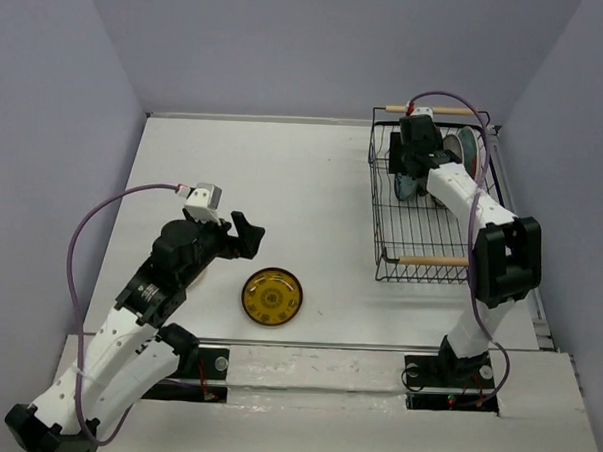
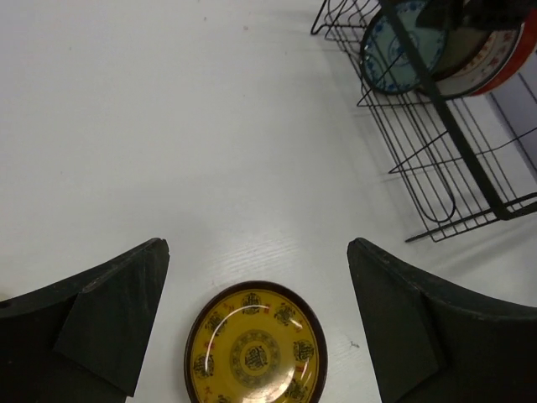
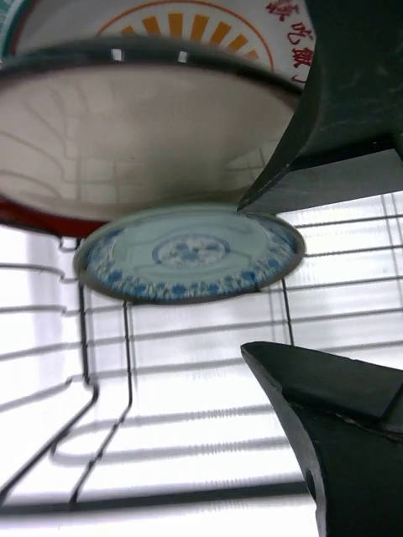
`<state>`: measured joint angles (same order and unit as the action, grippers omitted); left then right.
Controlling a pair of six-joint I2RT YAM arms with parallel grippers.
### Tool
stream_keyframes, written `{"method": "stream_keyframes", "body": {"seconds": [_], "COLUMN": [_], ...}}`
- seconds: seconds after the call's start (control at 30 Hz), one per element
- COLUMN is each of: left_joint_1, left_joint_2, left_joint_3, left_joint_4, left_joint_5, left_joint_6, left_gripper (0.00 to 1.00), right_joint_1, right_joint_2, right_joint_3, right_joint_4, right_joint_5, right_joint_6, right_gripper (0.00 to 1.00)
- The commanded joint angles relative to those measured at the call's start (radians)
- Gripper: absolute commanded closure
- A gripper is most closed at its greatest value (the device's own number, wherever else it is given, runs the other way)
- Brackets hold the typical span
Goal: Load the plates into the dish rack
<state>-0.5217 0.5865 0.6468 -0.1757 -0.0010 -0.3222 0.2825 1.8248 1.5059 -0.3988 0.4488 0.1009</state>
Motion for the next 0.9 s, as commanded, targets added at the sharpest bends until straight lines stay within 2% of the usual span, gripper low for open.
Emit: {"method": "stream_keyframes", "body": {"seconds": [0.0,0.17,0.3,0.43,0.6,0.87], "left_joint_1": [0.002,0.009,0.022,0.029,0.029,0.029], "left_joint_2": [0.059,0.088,0.121,0.205,0.234,0.464], "left_joint_3": [0.017,-0.048,-0.082,-0.081,-0.104,-0.072], "left_joint_4": [-0.051,-0.077,-0.111,-0.226,-0.315,-0.367], "left_joint_5": [0.016,0.171,0.225,0.156,0.088,0.012], "left_joint_6": [-0.087,-0.222,-0.337,-0.386,-0.436,-0.440], "left_gripper": [0.01,0.01,0.08,0.10,0.10,0.14], "right_joint_1": [0.003,0.049,0.092,0.126,0.156,0.165], "right_joint_2": [-0.150,-0.274,-0.376,-0.473,-0.547,-0.622], "right_joint_3": [-0.022,-0.065,-0.148,-0.252,-0.340,-0.407], "right_joint_4": [0.020,0.040,0.106,0.179,0.210,0.244], "right_joint_5": [-0.169,-0.301,-0.381,-0.430,-0.489,-0.541], "right_joint_6": [0.036,0.086,0.128,0.158,0.180,0.192], "right_gripper": [0.32,0.30,0.29,0.28,0.28,0.28]}}
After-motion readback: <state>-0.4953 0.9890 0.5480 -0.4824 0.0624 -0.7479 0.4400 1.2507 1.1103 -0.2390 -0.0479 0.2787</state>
